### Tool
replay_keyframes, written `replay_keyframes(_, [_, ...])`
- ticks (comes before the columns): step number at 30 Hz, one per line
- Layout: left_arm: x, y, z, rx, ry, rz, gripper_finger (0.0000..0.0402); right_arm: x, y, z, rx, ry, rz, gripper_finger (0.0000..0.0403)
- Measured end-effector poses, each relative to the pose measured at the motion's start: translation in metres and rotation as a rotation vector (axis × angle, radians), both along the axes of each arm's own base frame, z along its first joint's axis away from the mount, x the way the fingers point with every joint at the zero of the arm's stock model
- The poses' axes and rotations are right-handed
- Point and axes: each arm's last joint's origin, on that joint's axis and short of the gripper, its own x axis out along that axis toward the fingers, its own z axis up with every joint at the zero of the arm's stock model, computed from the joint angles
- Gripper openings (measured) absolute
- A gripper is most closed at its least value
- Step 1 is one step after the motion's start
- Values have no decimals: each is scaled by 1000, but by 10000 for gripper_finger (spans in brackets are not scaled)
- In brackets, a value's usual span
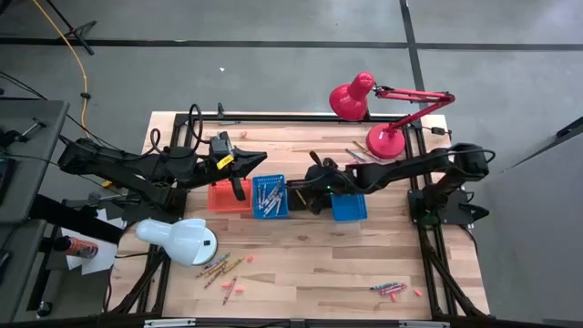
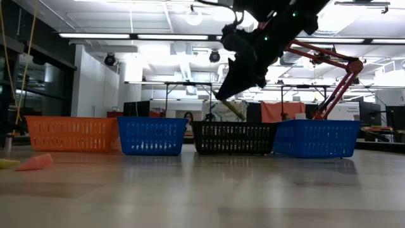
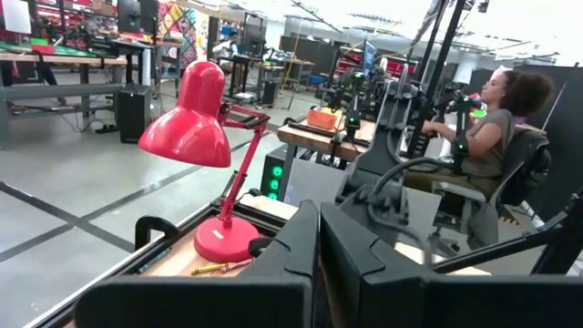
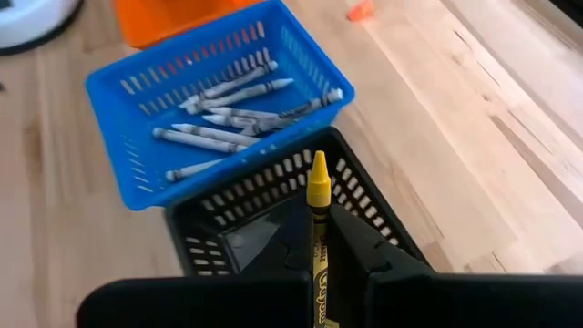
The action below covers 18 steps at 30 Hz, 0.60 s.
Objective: Sort crayons
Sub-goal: Put the yellow crayon into the black bin
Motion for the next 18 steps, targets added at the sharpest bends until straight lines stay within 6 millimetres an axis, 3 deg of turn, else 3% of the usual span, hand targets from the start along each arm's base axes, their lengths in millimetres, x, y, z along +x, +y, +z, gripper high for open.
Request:
replay_keyframes(11, [0, 0, 0, -1, -1, 0, 3, 0, -3, -1, 35, -2, -43, 6])
replay_keyframes(18, [0, 0, 0, -1, -1, 0, 3, -2, -3, 3, 52, -13, -58, 98])
